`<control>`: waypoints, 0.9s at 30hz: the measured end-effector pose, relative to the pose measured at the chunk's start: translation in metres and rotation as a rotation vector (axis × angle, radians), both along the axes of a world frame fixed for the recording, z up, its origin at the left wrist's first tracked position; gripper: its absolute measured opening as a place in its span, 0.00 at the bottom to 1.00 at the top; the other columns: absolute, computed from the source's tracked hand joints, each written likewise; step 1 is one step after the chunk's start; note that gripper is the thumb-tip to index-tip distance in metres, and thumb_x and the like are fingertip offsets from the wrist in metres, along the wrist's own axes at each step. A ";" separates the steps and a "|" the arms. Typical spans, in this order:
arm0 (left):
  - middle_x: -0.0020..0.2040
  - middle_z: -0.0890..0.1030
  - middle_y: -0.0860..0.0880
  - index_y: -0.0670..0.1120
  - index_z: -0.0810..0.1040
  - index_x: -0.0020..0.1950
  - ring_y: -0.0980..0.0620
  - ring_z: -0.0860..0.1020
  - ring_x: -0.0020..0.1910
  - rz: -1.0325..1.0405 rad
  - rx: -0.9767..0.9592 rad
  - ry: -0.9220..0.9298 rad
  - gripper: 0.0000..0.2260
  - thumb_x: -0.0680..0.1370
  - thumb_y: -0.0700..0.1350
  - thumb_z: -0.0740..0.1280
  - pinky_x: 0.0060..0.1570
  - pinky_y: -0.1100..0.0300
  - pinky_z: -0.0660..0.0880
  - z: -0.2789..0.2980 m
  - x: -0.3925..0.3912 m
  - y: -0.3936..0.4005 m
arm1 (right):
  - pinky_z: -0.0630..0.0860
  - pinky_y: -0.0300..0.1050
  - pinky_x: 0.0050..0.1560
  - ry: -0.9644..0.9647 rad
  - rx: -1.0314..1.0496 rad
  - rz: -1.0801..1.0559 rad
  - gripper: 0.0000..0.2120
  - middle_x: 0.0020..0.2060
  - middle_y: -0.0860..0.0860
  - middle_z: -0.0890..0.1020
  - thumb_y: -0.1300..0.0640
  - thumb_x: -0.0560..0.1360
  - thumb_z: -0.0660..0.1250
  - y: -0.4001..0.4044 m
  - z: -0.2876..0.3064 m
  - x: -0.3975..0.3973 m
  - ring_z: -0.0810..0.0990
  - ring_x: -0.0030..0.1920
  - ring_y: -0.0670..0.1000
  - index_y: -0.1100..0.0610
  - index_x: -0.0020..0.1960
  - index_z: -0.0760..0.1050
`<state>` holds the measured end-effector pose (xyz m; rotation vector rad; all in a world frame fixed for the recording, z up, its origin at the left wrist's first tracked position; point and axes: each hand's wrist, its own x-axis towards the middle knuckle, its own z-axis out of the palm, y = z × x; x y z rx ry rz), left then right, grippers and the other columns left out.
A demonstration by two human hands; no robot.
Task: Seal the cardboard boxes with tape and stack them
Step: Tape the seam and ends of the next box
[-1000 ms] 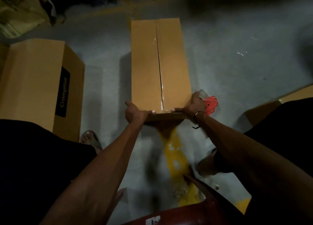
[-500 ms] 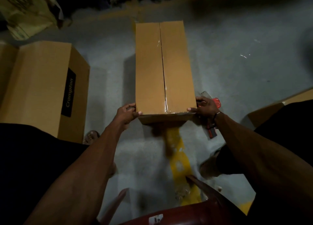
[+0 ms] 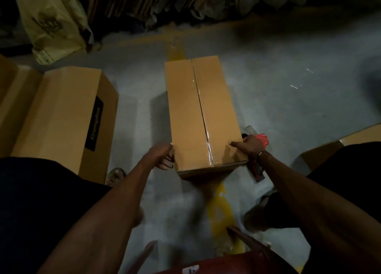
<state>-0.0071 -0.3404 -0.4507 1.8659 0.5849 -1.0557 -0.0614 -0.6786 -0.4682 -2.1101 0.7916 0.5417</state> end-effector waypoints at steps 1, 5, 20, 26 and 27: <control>0.45 0.81 0.41 0.39 0.77 0.46 0.44 0.81 0.36 0.006 0.020 -0.023 0.22 0.85 0.56 0.60 0.33 0.57 0.78 -0.001 0.007 -0.002 | 0.77 0.47 0.52 -0.028 -0.003 -0.026 0.34 0.61 0.57 0.82 0.39 0.71 0.76 0.002 0.000 0.005 0.81 0.58 0.58 0.61 0.67 0.75; 0.46 0.82 0.40 0.41 0.78 0.47 0.43 0.81 0.39 0.071 0.049 -0.222 0.18 0.84 0.55 0.64 0.36 0.56 0.78 -0.005 0.052 -0.008 | 0.72 0.55 0.68 -0.113 0.074 -0.085 0.36 0.71 0.59 0.75 0.43 0.76 0.73 0.010 0.004 0.035 0.75 0.68 0.61 0.58 0.76 0.64; 0.46 0.82 0.36 0.39 0.78 0.49 0.36 0.85 0.39 -0.048 0.201 -0.499 0.16 0.83 0.52 0.67 0.39 0.40 0.84 -0.013 0.145 -0.028 | 0.73 0.61 0.69 -0.256 0.055 -0.064 0.24 0.70 0.58 0.75 0.56 0.80 0.67 0.009 -0.013 0.132 0.75 0.67 0.60 0.56 0.75 0.68; 0.43 0.83 0.36 0.37 0.77 0.45 0.38 0.84 0.33 0.187 0.283 -0.510 0.18 0.81 0.53 0.68 0.31 0.42 0.83 -0.026 0.107 0.007 | 0.77 0.57 0.64 -0.213 -0.139 0.250 0.25 0.69 0.59 0.77 0.61 0.76 0.64 0.035 0.037 0.176 0.77 0.64 0.62 0.58 0.74 0.73; 0.42 0.83 0.37 0.37 0.78 0.44 0.38 0.84 0.33 0.221 0.305 -0.504 0.20 0.80 0.55 0.67 0.32 0.43 0.84 -0.028 0.099 0.010 | 0.76 0.55 0.64 -0.226 -0.158 0.290 0.25 0.69 0.59 0.77 0.62 0.76 0.64 0.041 0.045 0.181 0.77 0.65 0.62 0.58 0.74 0.73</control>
